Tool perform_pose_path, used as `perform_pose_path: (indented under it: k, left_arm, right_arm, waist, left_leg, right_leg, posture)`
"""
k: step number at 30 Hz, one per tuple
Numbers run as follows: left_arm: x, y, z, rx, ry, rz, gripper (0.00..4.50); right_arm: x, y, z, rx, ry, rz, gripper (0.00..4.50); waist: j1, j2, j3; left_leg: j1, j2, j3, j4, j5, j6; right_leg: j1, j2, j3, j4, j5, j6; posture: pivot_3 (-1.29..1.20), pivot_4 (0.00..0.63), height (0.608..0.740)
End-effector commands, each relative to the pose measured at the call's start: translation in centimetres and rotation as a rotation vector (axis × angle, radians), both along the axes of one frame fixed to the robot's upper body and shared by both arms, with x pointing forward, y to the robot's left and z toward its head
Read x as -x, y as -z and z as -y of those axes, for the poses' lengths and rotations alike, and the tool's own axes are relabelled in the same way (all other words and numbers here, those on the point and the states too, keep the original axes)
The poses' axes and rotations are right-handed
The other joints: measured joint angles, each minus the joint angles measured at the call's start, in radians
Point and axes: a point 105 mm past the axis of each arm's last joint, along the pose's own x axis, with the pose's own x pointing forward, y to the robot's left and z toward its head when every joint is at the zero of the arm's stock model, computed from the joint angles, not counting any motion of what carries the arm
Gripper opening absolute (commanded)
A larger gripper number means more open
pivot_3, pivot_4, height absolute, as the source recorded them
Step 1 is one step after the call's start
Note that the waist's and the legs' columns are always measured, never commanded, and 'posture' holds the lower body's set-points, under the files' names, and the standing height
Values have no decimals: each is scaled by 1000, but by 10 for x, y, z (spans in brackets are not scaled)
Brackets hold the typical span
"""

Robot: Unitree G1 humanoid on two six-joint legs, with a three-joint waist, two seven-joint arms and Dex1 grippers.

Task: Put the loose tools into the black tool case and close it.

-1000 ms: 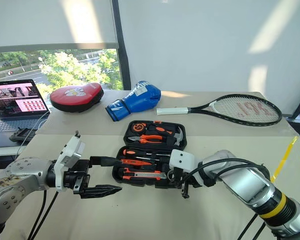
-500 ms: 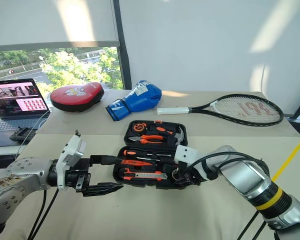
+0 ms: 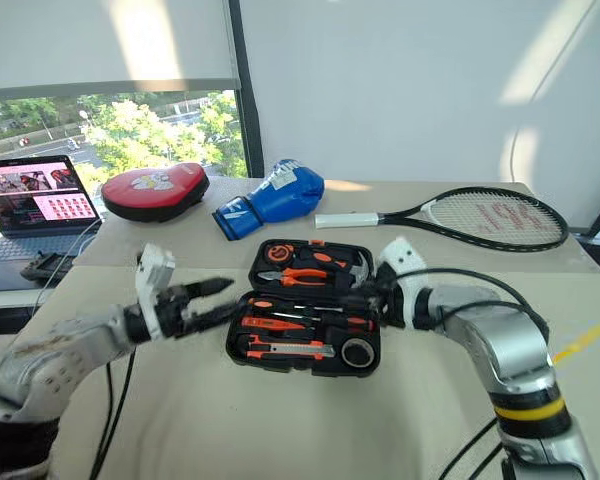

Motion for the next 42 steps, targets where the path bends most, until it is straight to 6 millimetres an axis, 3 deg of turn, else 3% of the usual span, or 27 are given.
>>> perform_pose_path:
  k: [1, 4, 8, 12, 13, 14, 15, 17, 18, 19, 20, 22, 26, 29, 32, 33, 37, 42]
  left_arm:
    - [-42, 13, -6, -107, -217, -162, 4500]
    - [-58, 16, -1, -148, -215, -194, 4500]
    - [-87, 24, -3, -157, -274, -274, 4500]
    - [-104, 38, -7, -171, -313, -329, 4500]
    - [-105, 40, -6, -170, -304, -341, 3998]
    - [-105, 41, -6, -169, -297, -351, 3908]
    - [-105, 42, -4, -157, -281, -363, 3343]
    - [-106, 43, -1, -141, -264, -370, 2929]
    - [-106, 43, 0, -134, -250, -365, 2383]
    - [-107, 42, 3, -120, -231, -359, 2383]
    - [-107, 39, 6, -95, -208, -349, 1939]
    - [-105, 33, 13, -58, -145, -330, 1445]
    - [-88, 11, 31, -17, 75, -164, 86]
    - [-68, 0, 33, -99, 182, 44, 35]
    - [-49, 3, 28, -212, 229, 224, 35]
    - [-41, 8, 26, -256, 239, 273, 35]
    - [-22, 25, 5, -511, 212, 517, 35]
    - [-10, 40, -13, -635, 210, 616, 35]
  right_arm:
    - [-31, -12, 17, 3, 201, -11, 2436]
    - [-41, -12, 10, -57, 195, -77, 2436]
    - [-59, 0, 16, -68, 249, -145, 2436]
    - [-65, 12, 11, -146, 229, -254, 2436]
    - [-66, 14, 9, -156, 221, -270, 2464]
    - [-68, 16, 8, -155, 221, -275, 2199]
    - [-70, 18, 8, -155, 221, -276, 1882]
    - [-73, 20, 7, -163, 220, -272, 1414]
    - [-74, 20, 7, -154, 214, -261, 912]
    - [-75, 20, 7, -143, 203, -245, 912]
    - [-75, 19, 5, -145, 190, -235, 414]
    - [-75, 17, 3, -154, 164, -209, 0]
    - [-66, 7, -6, -145, 57, -70, 0]
    - [-44, -11, -21, -100, -100, 180, 0]
    - [-12, -33, -34, -165, -190, 431, 0]
    - [2, -35, -36, -113, -220, 518, 0]
    - [50, -30, -41, 1, -309, 682, 0]
    - [80, -7, -30, 176, -351, 700, 0]
  waist:
    - [-3, 0, 0]
    - [-11, 0, 0]
    - [-22, 0, 0]
    - [-30, -1, 0]
    - [-32, -1, 1]
    - [-33, -1, 0]
    - [-33, -1, 1]
    - [-34, -1, 1]
    - [-35, -1, 1]
    - [-35, -1, 1]
    - [-36, -1, 1]
    - [-37, -1, 1]
    - [-34, -1, 1]
    - [-32, 0, 1]
    - [-33, 0, 1]
    - [-34, 0, 1]
    - [-35, 1, 1]
    - [-31, 1, 2]
  left_leg:
    - [-1, -1, 0, -1, 3, 1]
    - [-1, -1, 0, -2, 5, 1]
    - [-4, -1, 1, -3, 5, 0]
    - [-10, -4, 2, -4, 6, 0]
    - [-10, -4, 2, -4, 6, 0]
    - [-10, -5, 2, -4, 6, 0]
    - [-9, -5, 2, -4, 6, 0]
    - [-9, -6, 2, -4, 6, 0]
    - [-9, -6, 2, -4, 6, 0]
    - [-8, -5, 2, -3, 6, -1]
    - [-7, -5, 2, -3, 6, -1]
    - [-7, -6, 2, -2, 7, -1]
    - [-7, -6, 1, -3, 7, -2]
    - [-9, -6, 1, -3, 7, -2]
    - [-15, -7, 1, -5, 6, -3]
    - [-17, -7, 1, -5, 6, -3]
    - [-21, -6, 3, -7, 7, -4]
    - [-15, -4, 7, -4, 7, -4]
  right_leg:
    - [0, 0, 0, 0, 1, 0]
    - [-1, 0, 0, 1, 2, 0]
    - [-7, 1, 0, 10, 0, 2]
    - [-14, -1, 0, 11, 0, 3]
    - [-14, -1, 0, 10, -1, 4]
    - [-15, -2, 0, 10, -1, 4]
    - [-14, -3, 0, 11, -1, 5]
    - [-14, -3, 0, 11, -2, 5]
    - [-13, -4, 0, 11, -2, 5]
    - [-13, -4, 0, 12, -2, 5]
    - [-12, -4, 0, 13, -2, 5]
    - [-12, -4, 1, 14, -1, 5]
    - [-14, -5, 1, 15, -1, 4]
    - [-16, -6, 1, 15, -1, 4]
    - [-23, -6, 0, 14, -1, 5]
    - [-28, -6, 0, 15, -1, 5]
    - [-32, -5, -3, 13, -1, 4]
    - [-27, -6, -1, 12, -1, 4]
  posture:
    - [0, 150, 740]
    - [0, 150, 740]
    - [0, 150, 740]
    - [0, 150, 740]
    - [0, 150, 740]
    - [0, 150, 740]
    - [0, 150, 740]
    - [0, 150, 740]
    - [0, 150, 740]
    - [0, 150, 740]
    - [0, 150, 740]
    - [0, 150, 740]
    - [0, 150, 740]
    - [0, 150, 740]
    - [0, 150, 740]
    - [0, 150, 740]
    - [0, 150, 740]
    - [0, 150, 740]
